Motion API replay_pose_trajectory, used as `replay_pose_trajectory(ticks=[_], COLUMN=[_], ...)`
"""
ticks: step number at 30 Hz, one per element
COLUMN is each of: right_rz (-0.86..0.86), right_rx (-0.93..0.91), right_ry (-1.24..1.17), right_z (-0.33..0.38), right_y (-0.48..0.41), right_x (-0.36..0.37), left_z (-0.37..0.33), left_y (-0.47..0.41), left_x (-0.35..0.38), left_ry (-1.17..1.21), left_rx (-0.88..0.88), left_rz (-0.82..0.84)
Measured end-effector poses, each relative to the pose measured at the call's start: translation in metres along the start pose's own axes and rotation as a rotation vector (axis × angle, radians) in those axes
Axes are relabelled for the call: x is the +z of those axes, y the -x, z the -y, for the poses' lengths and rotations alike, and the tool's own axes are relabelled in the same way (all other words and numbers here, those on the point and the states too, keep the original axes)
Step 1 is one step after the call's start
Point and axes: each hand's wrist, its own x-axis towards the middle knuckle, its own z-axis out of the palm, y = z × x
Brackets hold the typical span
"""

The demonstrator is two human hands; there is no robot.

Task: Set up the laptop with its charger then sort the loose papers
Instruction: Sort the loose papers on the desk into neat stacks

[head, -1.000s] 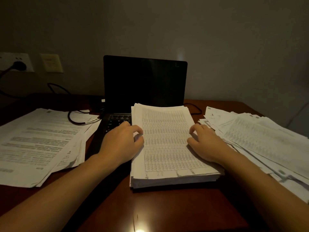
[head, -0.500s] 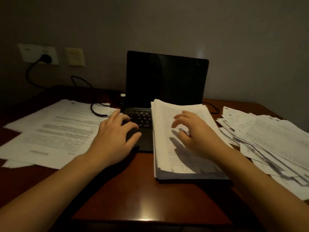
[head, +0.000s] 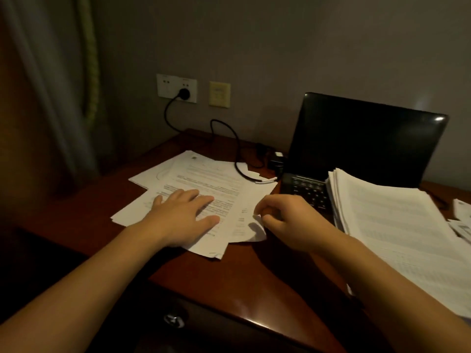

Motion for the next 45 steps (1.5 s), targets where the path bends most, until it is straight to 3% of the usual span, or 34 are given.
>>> replay_pose_trajectory(ticks=[3, 13, 17, 22, 25, 27, 30, 34, 36, 39, 42, 45], right_rz=[0.053, -0.1, -0.049, 0.141, 0.228, 0.257, 0.364, 0.509, 0.469, 0.232, -0.041, -0.147], right_rx=[0.024, 0.302, 0.416, 0.549, 0.474, 0.395, 0.293, 0.194, 0.114, 0.006, -0.07, -0.093], right_ry=[-0.035, -0.503, -0.542, -0.657, -0.546, -0.442, -0.269, -0.117, -0.037, -0.007, 0.002, -0.027], right_z=[0.011, 0.022, 0.027, 0.039, 0.048, 0.05, 0.05, 0.052, 0.052, 0.049, 0.041, 0.034], right_y=[-0.01, -0.022, -0.034, -0.06, -0.069, -0.073, -0.079, -0.085, -0.088, -0.092, -0.094, -0.092], right_x=[0.013, 0.026, 0.022, 0.017, 0.017, 0.015, 0.006, -0.005, -0.007, -0.004, 0.002, 0.003], left_z=[0.0, 0.012, 0.026, 0.015, 0.011, 0.018, 0.036, 0.043, 0.04, 0.048, 0.073, 0.098], left_y=[0.015, 0.024, 0.016, 0.016, 0.016, 0.011, -0.009, -0.041, -0.049, -0.054, -0.052, -0.044], left_x=[0.003, 0.001, -0.005, 0.007, -0.003, -0.017, -0.044, -0.068, -0.074, -0.076, -0.073, -0.071], left_ry=[-0.015, -0.072, 0.026, 0.108, 0.116, 0.095, -0.079, -0.164, -0.062, 0.152, 0.151, 0.172], left_rx=[-0.042, -0.066, 0.036, -0.011, -0.035, -0.031, 0.135, 0.359, 0.35, 0.265, 0.101, -0.086], left_rz=[-0.057, -0.181, -0.114, -0.046, -0.082, -0.204, -0.335, -0.206, -0.039, 0.126, 0.101, 0.036])
